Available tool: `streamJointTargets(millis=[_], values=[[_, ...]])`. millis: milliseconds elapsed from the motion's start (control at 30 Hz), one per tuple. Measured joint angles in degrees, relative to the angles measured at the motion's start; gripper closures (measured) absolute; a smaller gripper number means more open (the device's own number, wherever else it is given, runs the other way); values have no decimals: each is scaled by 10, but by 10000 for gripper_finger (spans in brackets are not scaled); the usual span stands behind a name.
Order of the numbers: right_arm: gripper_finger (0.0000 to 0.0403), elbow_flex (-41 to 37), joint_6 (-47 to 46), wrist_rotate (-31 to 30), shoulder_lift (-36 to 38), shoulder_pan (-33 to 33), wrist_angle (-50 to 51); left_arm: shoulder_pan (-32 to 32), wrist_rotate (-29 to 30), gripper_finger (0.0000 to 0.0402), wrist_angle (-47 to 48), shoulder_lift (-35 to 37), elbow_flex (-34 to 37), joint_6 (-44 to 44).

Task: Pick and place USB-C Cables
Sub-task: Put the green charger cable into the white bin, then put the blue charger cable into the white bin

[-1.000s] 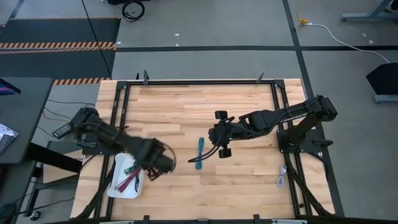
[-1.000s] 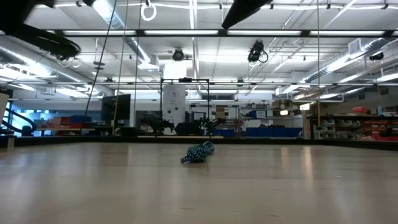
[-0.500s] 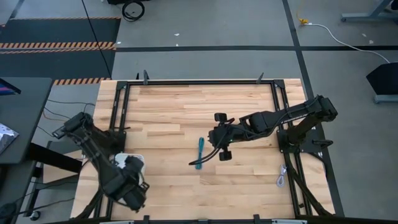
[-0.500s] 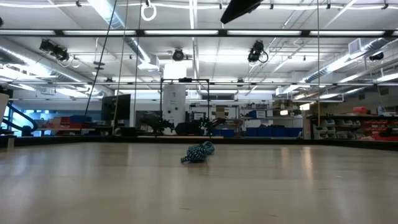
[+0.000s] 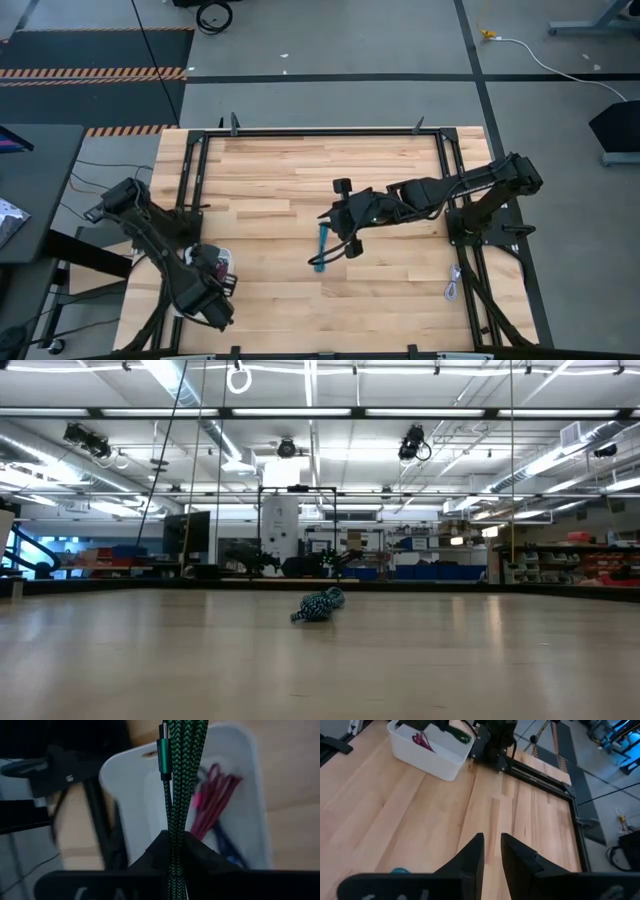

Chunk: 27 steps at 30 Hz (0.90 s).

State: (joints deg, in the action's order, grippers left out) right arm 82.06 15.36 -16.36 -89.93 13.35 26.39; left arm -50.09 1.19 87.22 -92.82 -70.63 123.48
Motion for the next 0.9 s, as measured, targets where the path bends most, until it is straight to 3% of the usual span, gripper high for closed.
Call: streamJointTargets(millis=[567, 900], values=[[331, 0, -17, 2, 0, -6, 28, 46, 4, 362, -105, 7, 67, -8], [331, 0, -19, 2, 0, -2, 29, 46, -14, 286, -111, 7, 67, -5]])
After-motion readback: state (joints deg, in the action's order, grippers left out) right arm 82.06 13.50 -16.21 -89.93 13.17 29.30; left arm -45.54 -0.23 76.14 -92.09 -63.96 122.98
